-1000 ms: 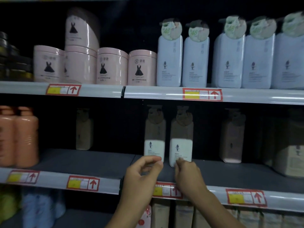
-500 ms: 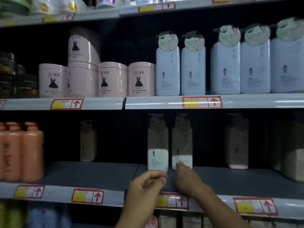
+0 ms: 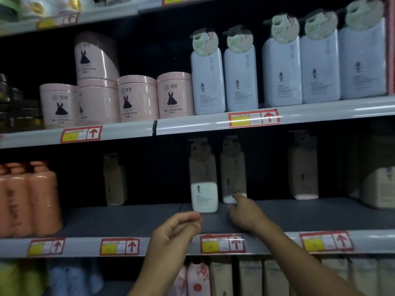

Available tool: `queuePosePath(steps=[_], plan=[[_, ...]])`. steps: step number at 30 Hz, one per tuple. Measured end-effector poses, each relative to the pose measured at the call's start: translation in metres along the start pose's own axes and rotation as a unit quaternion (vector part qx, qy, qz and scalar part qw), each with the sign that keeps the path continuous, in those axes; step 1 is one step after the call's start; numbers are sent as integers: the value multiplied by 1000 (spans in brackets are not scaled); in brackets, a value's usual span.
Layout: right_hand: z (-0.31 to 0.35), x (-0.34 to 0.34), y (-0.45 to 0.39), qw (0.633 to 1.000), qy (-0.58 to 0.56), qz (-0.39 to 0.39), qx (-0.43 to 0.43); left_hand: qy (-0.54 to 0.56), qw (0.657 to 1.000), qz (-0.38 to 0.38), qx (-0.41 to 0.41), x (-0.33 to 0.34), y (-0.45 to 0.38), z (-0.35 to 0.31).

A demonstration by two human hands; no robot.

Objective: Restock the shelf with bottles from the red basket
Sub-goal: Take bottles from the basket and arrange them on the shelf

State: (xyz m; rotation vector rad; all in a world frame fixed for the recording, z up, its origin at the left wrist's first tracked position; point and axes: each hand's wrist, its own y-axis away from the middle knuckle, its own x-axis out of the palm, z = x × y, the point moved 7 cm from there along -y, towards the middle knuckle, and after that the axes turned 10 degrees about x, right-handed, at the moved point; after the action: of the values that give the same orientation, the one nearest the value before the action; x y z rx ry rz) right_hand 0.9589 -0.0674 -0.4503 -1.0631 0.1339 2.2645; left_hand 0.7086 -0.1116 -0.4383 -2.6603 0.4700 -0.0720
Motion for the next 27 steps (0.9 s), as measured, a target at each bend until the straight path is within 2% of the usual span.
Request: queuePosePath(steps=[3,6,15,19,22,24,26,27], plan=[[10,-19,43,992,-27,-91,-84,2,1000,-6,15,4,2,2],[13,-32,89,978,-60,-139,-142,15,1000,-6,26,20,8,7],[-11,-26,184,972,-92,-103,-189,67,997,9,43,60,48,32],[-67,18,217,985,-42,-10,-169,1,1000,28,14,61,97,88],[-133,67,239,989,27,90,-112,-44,997,59,-35,58,152,148],[-176,93,258,988,59,125,-74,-69,992,91,-55,53,187,186],[-221,117,276,969,159,184,-40,-93,985,122,-83,50,220,225],[-242,130,283,944,232,231,-31,-104,980,133,-103,49,234,243]])
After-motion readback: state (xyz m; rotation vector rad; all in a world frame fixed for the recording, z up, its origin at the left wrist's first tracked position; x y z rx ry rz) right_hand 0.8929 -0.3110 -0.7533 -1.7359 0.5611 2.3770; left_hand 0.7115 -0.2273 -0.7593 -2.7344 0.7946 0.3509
